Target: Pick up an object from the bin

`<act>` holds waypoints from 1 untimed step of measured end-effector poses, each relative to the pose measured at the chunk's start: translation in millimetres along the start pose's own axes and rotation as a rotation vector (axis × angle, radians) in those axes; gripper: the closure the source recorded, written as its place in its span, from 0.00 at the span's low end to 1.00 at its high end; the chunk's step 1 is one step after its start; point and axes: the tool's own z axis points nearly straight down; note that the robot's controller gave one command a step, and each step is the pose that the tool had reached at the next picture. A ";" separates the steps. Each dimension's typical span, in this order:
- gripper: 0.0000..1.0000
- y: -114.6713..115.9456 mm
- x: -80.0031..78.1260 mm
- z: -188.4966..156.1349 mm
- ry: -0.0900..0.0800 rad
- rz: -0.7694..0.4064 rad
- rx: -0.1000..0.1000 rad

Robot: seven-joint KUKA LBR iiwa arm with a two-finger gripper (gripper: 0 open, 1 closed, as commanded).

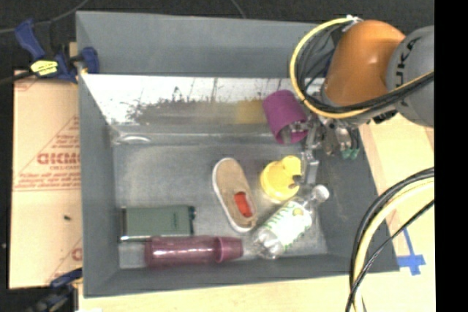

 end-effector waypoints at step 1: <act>0.00 -30.5 36.3 61.1 -0.009 0.104 0.001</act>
Offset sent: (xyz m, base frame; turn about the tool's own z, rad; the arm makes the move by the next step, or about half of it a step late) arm -0.0408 -0.0403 -0.0583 0.2668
